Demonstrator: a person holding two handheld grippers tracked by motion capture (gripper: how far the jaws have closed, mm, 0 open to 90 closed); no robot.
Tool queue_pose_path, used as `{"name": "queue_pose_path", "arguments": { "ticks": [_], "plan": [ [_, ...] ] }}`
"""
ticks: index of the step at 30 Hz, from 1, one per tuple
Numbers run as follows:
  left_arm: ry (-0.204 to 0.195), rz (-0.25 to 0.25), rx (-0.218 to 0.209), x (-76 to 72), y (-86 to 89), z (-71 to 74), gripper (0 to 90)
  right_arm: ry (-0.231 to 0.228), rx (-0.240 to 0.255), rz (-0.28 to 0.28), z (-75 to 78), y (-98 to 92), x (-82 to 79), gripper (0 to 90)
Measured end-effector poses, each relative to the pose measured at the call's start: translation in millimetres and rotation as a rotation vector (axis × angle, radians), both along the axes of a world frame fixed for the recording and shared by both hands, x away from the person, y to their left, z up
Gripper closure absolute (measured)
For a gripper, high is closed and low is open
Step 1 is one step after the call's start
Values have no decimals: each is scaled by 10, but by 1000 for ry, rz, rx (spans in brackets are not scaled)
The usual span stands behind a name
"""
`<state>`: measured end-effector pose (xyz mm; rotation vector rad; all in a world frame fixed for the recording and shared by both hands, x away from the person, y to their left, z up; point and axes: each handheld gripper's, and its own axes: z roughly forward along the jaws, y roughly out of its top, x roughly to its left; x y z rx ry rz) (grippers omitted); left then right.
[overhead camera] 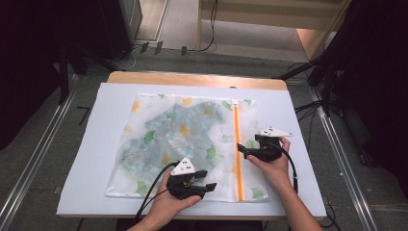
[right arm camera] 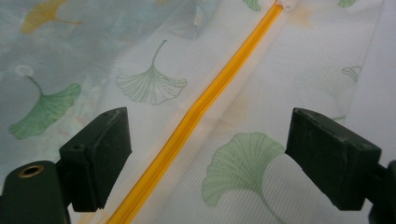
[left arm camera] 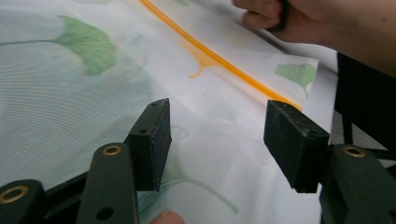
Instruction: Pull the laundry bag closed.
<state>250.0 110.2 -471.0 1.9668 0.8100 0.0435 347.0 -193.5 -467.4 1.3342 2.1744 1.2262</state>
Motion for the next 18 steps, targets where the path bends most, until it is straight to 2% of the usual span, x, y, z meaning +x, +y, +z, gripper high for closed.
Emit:
{"name": "queue_pose_path", "arguments": {
  "ticks": [3, 6, 10, 15, 18],
  "plan": [
    [-13, 20, 4, 22, 111, 4, 394, -3, 9, -4, 30, -23, -111, 142],
    [5, 32, 3, 44, 228, 16, 391, -9, 13, 4, 60, -61, -259, 142],
    [-8, 56, 4, 52, 386, 54, 380, -14, 9, -1, 62, -134, -420, 142],
    [-21, 120, -12, 42, 565, 74, 367, -3, 20, -16, 53, -241, -596, 142],
    [-26, 141, -24, 52, 663, 107, 363, -7, 34, -23, 77, -279, -712, 141]
  ]
}}
